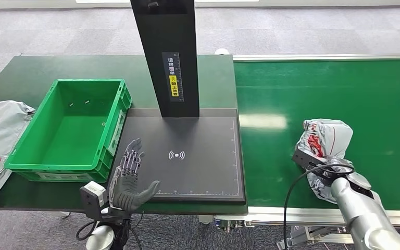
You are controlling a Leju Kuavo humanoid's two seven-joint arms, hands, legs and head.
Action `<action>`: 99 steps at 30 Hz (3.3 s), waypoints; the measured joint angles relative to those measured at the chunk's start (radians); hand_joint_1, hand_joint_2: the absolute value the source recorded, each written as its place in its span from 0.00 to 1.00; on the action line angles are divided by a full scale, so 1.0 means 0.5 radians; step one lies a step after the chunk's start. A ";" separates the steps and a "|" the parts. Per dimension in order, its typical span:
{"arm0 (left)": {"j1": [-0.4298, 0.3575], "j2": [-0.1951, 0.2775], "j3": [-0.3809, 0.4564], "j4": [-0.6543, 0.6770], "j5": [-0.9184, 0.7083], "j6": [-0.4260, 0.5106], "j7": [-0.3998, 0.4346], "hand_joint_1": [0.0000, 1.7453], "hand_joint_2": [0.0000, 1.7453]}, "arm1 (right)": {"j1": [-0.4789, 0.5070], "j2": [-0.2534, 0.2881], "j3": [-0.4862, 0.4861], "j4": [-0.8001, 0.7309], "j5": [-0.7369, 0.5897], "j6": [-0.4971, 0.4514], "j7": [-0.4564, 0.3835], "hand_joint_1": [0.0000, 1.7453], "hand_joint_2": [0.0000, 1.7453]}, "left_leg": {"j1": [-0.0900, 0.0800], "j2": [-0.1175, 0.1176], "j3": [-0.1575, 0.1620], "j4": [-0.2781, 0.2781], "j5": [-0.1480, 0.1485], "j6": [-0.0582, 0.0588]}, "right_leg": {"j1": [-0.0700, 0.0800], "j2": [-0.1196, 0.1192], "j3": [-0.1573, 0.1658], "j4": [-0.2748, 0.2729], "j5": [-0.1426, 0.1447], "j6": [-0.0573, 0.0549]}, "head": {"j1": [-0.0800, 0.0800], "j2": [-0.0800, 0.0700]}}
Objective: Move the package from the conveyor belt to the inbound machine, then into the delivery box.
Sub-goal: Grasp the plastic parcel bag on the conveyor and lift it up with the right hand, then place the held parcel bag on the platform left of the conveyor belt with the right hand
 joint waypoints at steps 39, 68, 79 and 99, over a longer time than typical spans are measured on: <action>0.067 0.019 -0.058 -0.069 0.027 0.054 -0.037 0.00 1.00 | 0.675 0.290 -0.528 -1.578 -1.849 -1.543 -1.610 1.00 1.00 | -0.002 -0.001 -0.013 0.000 -0.001 0.001 | 0.000 0.001 -0.011 0.001 0.001 0.003 | 0.000 0.000; -0.034 0.019 -0.083 -0.006 0.003 -0.043 -0.048 0.00 1.00 | 0.462 0.220 1.152 -1.664 -0.126 -1.258 -1.170 1.00 1.00 | 0.000 0.005 -0.013 0.000 -0.001 -0.001 | 0.002 0.006 -0.013 0.002 0.002 0.001 | 0.001 0.000; -0.030 0.020 -0.076 -0.006 0.002 -0.053 -0.041 0.00 1.00 | 0.307 0.220 1.356 -1.393 -0.014 -0.983 -1.041 1.00 1.00 | 0.000 0.005 -0.013 0.000 -0.001 -0.001 | 0.002 0.006 -0.013 0.002 0.001 0.002 | 0.000 0.000; -0.027 0.022 -0.094 -0.005 0.003 -0.068 -0.036 0.00 1.00 | 0.076 0.323 1.764 -0.665 0.241 -1.434 -1.188 1.00 1.00 | 0.001 0.006 -0.012 0.000 -0.001 -0.001 | 0.003 0.007 -0.013 0.002 0.001 0.001 | 0.000 0.000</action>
